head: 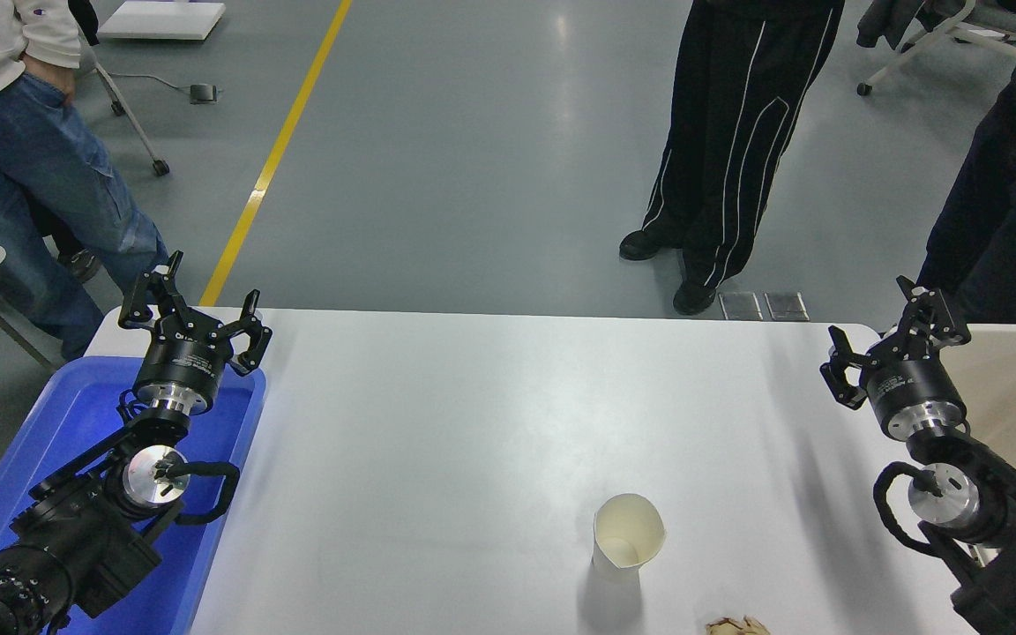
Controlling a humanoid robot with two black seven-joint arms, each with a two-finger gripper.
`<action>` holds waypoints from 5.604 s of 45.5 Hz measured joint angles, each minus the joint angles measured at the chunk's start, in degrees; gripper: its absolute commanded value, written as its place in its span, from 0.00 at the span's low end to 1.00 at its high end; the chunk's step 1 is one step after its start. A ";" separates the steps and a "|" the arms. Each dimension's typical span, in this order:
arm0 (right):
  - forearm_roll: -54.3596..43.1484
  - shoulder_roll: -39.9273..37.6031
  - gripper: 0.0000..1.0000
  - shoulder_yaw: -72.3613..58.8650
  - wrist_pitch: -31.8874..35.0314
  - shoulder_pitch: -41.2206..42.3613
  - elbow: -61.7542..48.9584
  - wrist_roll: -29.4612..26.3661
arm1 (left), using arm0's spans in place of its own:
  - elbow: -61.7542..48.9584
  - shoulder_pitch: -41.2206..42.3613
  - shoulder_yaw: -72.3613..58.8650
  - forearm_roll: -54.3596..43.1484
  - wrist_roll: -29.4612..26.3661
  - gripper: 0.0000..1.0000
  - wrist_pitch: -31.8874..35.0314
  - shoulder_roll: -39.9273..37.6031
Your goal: Dispose of the paper cup in the dustbin
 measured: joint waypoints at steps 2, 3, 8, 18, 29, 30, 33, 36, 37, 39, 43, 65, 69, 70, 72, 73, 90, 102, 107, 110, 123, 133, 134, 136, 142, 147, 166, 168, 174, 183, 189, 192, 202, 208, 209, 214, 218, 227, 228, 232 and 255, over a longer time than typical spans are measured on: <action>0.00 0.01 1.00 -0.01 0.00 0.00 0.00 0.01 | 0.00 0.00 0.00 0.00 0.00 1.00 0.00 0.00; 0.00 0.01 1.00 -0.01 0.00 0.00 0.00 0.01 | 0.00 0.00 0.00 0.00 0.00 1.00 0.00 0.00; 0.00 0.02 1.00 -0.06 0.00 0.00 0.00 0.01 | 0.00 0.00 0.01 0.00 0.00 1.00 0.00 0.00; 0.00 0.03 1.00 -0.10 0.00 -0.15 -0.01 0.01 | 0.00 0.00 0.06 0.00 0.00 1.00 0.00 0.00; 0.00 0.03 1.00 -0.11 0.00 -0.31 -0.25 0.01 | 0.00 0.00 0.07 0.00 0.00 1.00 0.00 0.00; 0.00 0.03 1.00 -0.12 0.00 -0.32 -0.45 0.01 | 0.00 0.00 0.08 0.00 0.00 1.00 0.00 0.00; 0.00 0.03 1.00 -0.17 0.00 -0.35 -1.08 0.01 | 0.00 0.00 0.08 0.00 0.01 1.00 0.00 0.00; 0.00 0.03 1.00 -0.36 0.01 -0.36 -1.78 0.01 | 0.00 0.00 0.08 0.00 0.01 1.00 0.00 0.00; 0.00 0.03 1.00 -0.41 0.01 -0.36 -1.92 0.01 | 0.00 0.00 0.08 0.00 0.01 1.00 0.00 0.00; 0.01 0.03 1.00 -0.51 0.01 -0.36 -2.22 0.01 | 0.00 0.00 0.08 0.01 0.01 1.00 0.00 0.00; 0.00 0.03 1.00 -0.64 0.00 -0.36 -2.71 0.01 | 0.00 0.00 0.08 0.00 0.01 1.00 0.00 0.00; 0.00 -0.45 1.00 -1.09 -0.14 -0.66 -3.96 -0.01 | 0.00 -0.01 0.05 0.00 0.00 1.00 0.00 0.00; 0.00 -0.89 1.00 -1.45 -0.14 -0.42 -4.35 -0.01 | 0.00 -0.01 0.05 0.00 0.00 1.00 0.00 0.00; 0.00 -1.00 1.00 -1.51 -0.14 -0.39 -4.43 -0.01 | 0.00 -0.01 0.05 0.00 0.00 1.00 0.00 0.00; 0.00 -1.20 1.00 -1.69 -0.13 -0.31 -4.56 -0.01 | 0.00 -0.01 0.05 0.01 0.00 1.00 0.00 0.00; 0.00 -1.28 1.00 -1.77 -0.13 -0.27 -4.60 -0.01 | 0.00 -0.01 0.05 0.01 0.00 1.00 0.00 0.00; -1.76 -6.09 1.00 -8.86 -0.01 1.78 -4.58 0.00 | 0.00 -0.01 0.07 0.01 0.00 1.00 0.00 0.00; -3.65 -14.40 1.00 -26.79 -0.01 7.56 -4.14 0.04 | 0.00 -0.01 0.05 0.01 0.00 1.00 0.00 0.00; -6.11 -17.78 1.00 -35.16 0.00 11.31 -3.87 0.07 | 0.00 -0.01 0.04 0.01 0.00 1.00 0.00 0.00; -8.56 -20.29 1.00 -40.79 0.00 14.34 -3.27 0.07 | 0.00 -0.01 0.04 0.01 0.00 1.00 0.00 0.00; -22.78 -28.06 1.00 -54.35 0.01 24.73 4.75 0.11 | 0.00 -0.01 0.08 0.00 0.00 1.00 0.00 0.00; -38.58 -32.39 1.00 -59.03 0.06 29.79 15.71 0.09 | 0.00 -0.01 0.09 0.00 0.00 1.00 0.00 0.00; -40.85 -32.77 1.00 -59.38 0.07 30.22 17.12 0.10 | 0.00 -0.01 0.09 0.00 0.00 1.00 0.00 0.00; -43.79 -33.21 1.00 -59.83 0.07 30.77 18.95 0.08 | 0.00 -0.01 0.09 0.00 0.00 1.00 0.00 0.00; -53.01 -34.29 1.00 -62.92 0.17 33.27 24.69 0.08 | 0.00 -0.01 0.09 0.00 0.00 1.00 0.00 0.00; -57.89 -34.62 0.99 -68.19 0.21 36.63 27.79 0.08 | 0.00 -0.01 0.09 0.01 0.00 1.00 0.00 0.00; -61.46 -29.75 0.99 -84.58 0.24 46.75 32.63 -0.51 | 0.00 -0.01 0.09 0.01 0.00 1.00 0.00 0.00; -60.02 -28.68 0.99 -85.67 0.24 47.62 32.77 -0.57 | 0.00 -0.01 0.09 0.01 0.00 1.00 0.00 0.00; -54.07 -24.86 0.99 -90.37 0.30 51.20 33.02 -0.68 | 0.00 -0.01 0.08 0.02 0.00 1.00 -0.01 0.00; -47.97 -18.59 0.99 -96.33 -0.06 54.33 32.84 -0.74 | 0.00 0.00 0.06 0.00 0.00 1.00 0.00 0.00; -45.96 -14.72 0.98 -98.33 -0.27 55.47 32.60 -0.77 | 0.00 0.00 0.06 0.00 0.00 1.00 0.00 0.00; -45.36 -12.92 0.98 -99.10 -0.35 56.03 32.29 -0.78 | 0.00 0.00 0.07 0.00 0.00 1.00 0.00 0.00; -44.29 -6.47 0.94 -102.42 -0.85 57.02 29.37 -0.81 | 0.00 -0.01 0.09 0.02 0.00 1.00 0.00 0.00; -43.96 -3.27 0.94 -104.04 -1.27 56.48 26.89 -0.89 | 0.00 -0.01 0.08 0.01 0.00 1.00 0.00 0.00; -43.93 -2.92 0.94 -104.23 -1.33 56.31 26.54 -0.91 | 0.00 -0.01 0.08 0.00 0.00 1.00 0.00 0.00; -43.82 -1.38 0.94 -105.05 -1.60 55.07 24.62 -0.93 | 0.00 -0.01 0.08 0.00 0.00 1.00 0.00 0.00; -43.77 -0.57 0.94 -105.45 -1.79 53.88 23.36 -0.95 | 0.00 -0.01 0.07 0.00 0.00 1.00 0.00 0.00; -43.72 0.36 0.94 -105.96 -2.37 51.31 20.99 -0.96 | 0.00 -0.01 0.07 0.00 0.00 1.00 0.00 0.00; -43.72 0.41 0.94 -106.00 -2.43 51.14 20.84 -0.96 | 0.00 -0.01 0.07 0.00 0.00 1.00 0.00 0.00; -43.72 0.51 0.94 -106.13 -2.60 50.53 20.34 -0.96 | 0.00 0.00 0.07 0.00 0.00 1.00 0.00 0.00; -43.84 0.35 0.00 -106.50 -3.46 49.95 19.40 -0.50 | 0.00 -0.01 0.09 0.01 0.00 1.00 0.00 0.00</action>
